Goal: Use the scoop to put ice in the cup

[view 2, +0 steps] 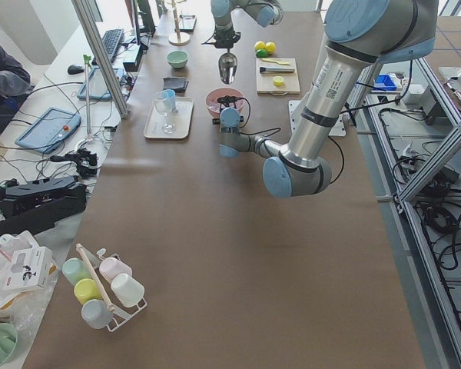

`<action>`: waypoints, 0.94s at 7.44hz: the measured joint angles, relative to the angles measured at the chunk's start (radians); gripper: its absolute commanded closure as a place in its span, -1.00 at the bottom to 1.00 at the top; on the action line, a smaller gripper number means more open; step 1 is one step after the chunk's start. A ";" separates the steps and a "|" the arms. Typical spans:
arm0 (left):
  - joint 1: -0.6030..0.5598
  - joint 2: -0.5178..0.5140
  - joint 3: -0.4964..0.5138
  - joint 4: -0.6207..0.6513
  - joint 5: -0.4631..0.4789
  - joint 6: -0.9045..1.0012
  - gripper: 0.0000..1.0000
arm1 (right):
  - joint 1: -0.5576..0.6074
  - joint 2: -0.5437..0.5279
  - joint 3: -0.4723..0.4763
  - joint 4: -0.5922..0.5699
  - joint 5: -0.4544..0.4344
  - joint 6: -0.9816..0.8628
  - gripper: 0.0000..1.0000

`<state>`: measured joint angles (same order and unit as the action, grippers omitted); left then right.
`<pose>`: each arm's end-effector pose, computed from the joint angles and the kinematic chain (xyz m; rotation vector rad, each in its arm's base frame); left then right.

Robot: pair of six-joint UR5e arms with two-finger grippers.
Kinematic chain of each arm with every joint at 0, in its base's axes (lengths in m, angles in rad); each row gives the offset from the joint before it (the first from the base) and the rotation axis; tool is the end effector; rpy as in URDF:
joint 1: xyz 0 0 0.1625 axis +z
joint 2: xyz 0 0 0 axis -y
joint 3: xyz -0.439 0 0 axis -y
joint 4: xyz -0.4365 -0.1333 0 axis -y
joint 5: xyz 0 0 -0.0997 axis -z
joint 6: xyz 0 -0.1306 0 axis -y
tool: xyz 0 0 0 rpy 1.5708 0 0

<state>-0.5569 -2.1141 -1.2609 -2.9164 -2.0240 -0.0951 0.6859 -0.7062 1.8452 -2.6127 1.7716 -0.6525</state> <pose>0.6119 -0.4707 0.3367 1.1980 1.1835 1.0612 -0.4183 -0.4810 0.1687 0.0806 -0.2330 -1.5402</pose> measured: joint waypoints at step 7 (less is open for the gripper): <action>0.000 0.001 0.001 0.005 0.006 -0.002 -0.96 | -0.055 0.075 -0.167 0.003 -0.031 0.055 1.00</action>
<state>-0.5568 -2.1134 -1.2595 -2.9116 -2.0178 -0.0966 0.6305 -0.6312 1.6783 -2.6095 1.7409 -0.5973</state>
